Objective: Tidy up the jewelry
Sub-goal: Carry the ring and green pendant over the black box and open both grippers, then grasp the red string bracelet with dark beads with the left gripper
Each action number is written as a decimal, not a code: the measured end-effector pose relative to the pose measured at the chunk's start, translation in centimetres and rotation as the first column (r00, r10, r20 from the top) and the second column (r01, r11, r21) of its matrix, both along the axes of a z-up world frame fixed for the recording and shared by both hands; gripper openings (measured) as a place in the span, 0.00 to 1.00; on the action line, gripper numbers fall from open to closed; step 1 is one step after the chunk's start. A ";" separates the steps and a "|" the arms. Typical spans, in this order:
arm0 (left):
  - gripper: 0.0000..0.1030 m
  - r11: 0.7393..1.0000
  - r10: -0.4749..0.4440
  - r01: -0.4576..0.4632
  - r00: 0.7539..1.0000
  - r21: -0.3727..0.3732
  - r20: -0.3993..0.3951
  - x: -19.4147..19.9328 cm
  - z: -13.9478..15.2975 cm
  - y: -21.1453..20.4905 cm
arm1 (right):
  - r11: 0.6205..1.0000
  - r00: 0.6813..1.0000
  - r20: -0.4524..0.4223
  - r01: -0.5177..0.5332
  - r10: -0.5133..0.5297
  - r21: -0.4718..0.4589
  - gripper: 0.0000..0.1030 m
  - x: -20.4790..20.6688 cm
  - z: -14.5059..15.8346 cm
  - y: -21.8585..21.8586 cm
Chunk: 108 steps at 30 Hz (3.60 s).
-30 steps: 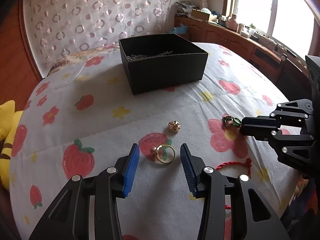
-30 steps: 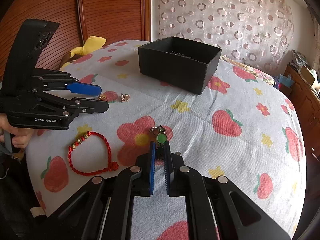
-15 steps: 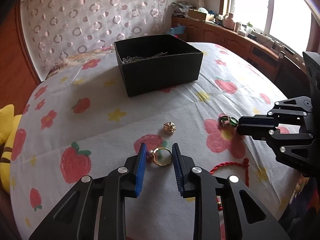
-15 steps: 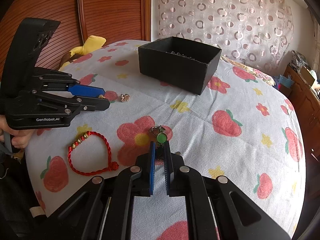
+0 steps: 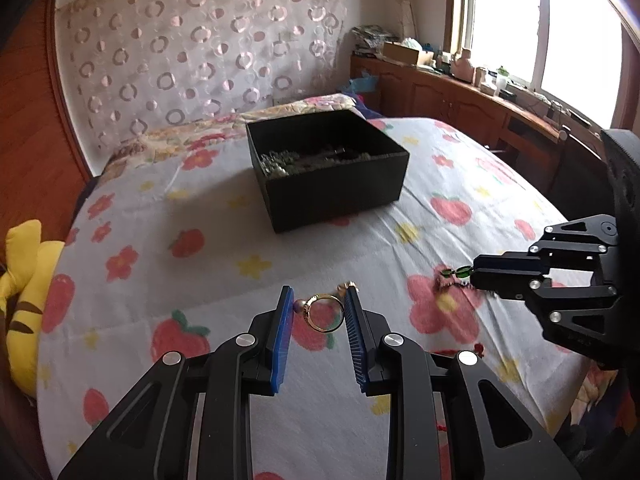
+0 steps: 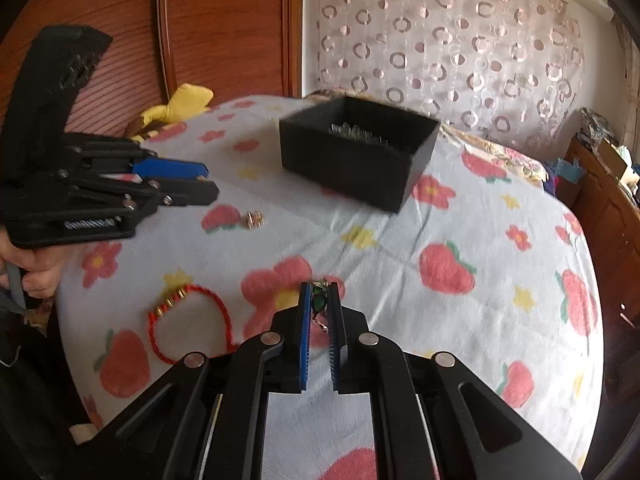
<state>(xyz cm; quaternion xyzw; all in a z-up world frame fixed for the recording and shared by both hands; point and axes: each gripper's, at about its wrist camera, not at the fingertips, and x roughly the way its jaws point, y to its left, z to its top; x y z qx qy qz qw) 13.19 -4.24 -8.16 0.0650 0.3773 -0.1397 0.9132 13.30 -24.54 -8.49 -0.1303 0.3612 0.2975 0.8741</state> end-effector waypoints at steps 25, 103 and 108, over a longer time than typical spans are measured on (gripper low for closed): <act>0.24 0.998 0.061 -0.059 0.994 -0.030 0.095 3.6 4.0 1.2 | 0.997 0.985 0.170 0.002 -0.015 0.075 0.09 9.5 10.0 3.7; 0.27 0.988 -0.154 0.152 0.982 -0.026 -0.112 -3.8 -2.9 -2.5 | 0.990 0.997 -0.019 0.074 -0.072 0.119 0.24 -1.2 0.9 -2.3; 0.15 0.988 -0.156 0.156 0.981 -0.009 -0.111 -4.2 -3.2 -2.9 | 0.991 0.997 -0.021 0.073 -0.071 0.117 0.24 -1.2 0.9 -2.2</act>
